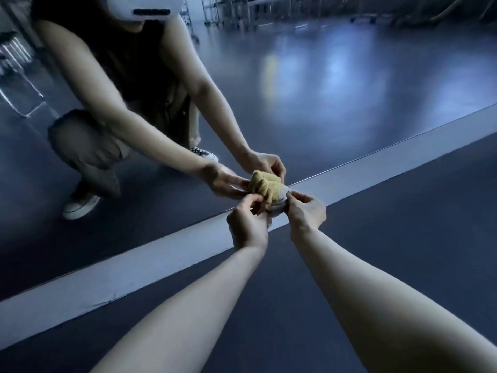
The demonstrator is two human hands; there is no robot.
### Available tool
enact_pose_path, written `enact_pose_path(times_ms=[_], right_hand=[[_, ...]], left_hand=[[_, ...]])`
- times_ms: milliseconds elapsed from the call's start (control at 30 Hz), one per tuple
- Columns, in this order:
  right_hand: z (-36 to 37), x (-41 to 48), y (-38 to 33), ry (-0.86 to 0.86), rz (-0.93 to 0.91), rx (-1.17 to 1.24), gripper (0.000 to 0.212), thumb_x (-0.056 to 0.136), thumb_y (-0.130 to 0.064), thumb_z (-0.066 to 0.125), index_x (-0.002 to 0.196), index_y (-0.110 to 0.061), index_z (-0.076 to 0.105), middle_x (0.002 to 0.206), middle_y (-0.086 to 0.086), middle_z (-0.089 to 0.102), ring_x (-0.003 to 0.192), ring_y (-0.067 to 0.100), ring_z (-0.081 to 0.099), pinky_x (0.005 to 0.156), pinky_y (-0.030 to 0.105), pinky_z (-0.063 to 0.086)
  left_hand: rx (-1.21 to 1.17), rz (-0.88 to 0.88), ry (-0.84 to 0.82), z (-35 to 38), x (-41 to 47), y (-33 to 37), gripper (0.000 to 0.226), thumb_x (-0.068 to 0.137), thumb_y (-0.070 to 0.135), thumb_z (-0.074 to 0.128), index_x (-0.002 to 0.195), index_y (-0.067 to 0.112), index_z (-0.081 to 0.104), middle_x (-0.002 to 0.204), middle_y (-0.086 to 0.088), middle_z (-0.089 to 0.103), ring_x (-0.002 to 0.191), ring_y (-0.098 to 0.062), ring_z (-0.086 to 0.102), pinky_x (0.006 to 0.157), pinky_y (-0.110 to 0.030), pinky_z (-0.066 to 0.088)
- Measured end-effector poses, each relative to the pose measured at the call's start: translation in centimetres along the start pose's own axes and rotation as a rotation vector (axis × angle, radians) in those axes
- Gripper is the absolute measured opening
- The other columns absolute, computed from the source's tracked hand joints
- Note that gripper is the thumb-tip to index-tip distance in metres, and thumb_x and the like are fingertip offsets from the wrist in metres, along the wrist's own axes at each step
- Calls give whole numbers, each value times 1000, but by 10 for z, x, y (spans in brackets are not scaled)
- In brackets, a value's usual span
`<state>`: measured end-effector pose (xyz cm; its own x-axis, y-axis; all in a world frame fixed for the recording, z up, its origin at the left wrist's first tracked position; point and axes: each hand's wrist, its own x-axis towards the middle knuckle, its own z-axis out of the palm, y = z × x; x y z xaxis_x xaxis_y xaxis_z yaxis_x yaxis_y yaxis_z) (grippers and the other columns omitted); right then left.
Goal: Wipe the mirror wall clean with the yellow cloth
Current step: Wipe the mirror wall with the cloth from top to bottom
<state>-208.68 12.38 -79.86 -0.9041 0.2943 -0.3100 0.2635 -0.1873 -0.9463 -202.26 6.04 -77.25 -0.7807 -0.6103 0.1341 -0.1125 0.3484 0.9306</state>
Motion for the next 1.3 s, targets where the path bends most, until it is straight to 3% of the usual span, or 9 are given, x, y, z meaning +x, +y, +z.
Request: enact_pose_path(times_ms=[200,267,500,700,833,1000,1067,1167,1300], right_hand=[[-33,52,-18,132,11,50,4,82,-14,70,83,-15,74,78,2,67,86,17,66,91,32,52],[-42,66,-23,165,6,56,8,83,-14,69,88,-12,74,86,5,70,85,15,65,91,29,51],[-63,108,-35,301,35,140,11,82,-12,69,91,-10,75,82,4,68,77,14,63,82,23,52],[-90,130,-50,440,102,291,4,85,-12,67,86,-14,70,79,2,63,70,13,60,67,17,47],[-97,125,-49,533,129,354,5,85,-14,66,83,-18,63,89,5,68,77,18,65,75,26,54],[-80,88,-37,593,121,300,7,91,-17,60,97,-15,63,88,-2,60,78,13,56,67,18,42],[-66,61,-26,565,109,231,4,90,-16,61,93,-16,63,86,-4,61,80,13,59,73,16,46],[-44,7,-14,475,105,121,17,84,-16,69,72,-23,59,71,-9,61,81,17,66,82,34,56],[-21,-69,-29,317,88,-39,23,78,-21,75,63,-30,60,70,-7,65,79,20,69,80,40,57]], left_hand=[[31,28,-70,65,10,14,19,80,0,64,95,11,69,76,1,65,51,13,53,49,-5,39],[36,21,-74,85,14,17,19,79,2,64,93,14,69,75,2,65,51,6,54,53,-8,42],[4,11,-131,146,23,30,22,78,0,63,92,15,70,86,-7,72,76,-21,67,73,-30,55],[-14,30,-249,197,35,46,26,77,-5,61,96,8,70,92,-10,72,84,-28,67,78,-41,55],[23,19,-379,211,41,61,30,78,-9,59,103,3,69,101,-12,70,94,-23,66,89,-36,52],[180,142,-470,162,33,53,21,77,-3,63,93,9,70,94,-9,72,87,-25,67,76,-38,56],[233,155,-483,122,31,46,19,76,2,66,90,13,71,90,-9,71,81,-29,67,70,-39,56],[319,189,-516,45,31,45,16,76,8,69,90,16,72,91,-5,72,82,-25,66,73,-34,54],[302,73,-509,-57,30,61,12,76,12,72,87,16,73,88,0,72,83,-17,66,78,-30,52]])
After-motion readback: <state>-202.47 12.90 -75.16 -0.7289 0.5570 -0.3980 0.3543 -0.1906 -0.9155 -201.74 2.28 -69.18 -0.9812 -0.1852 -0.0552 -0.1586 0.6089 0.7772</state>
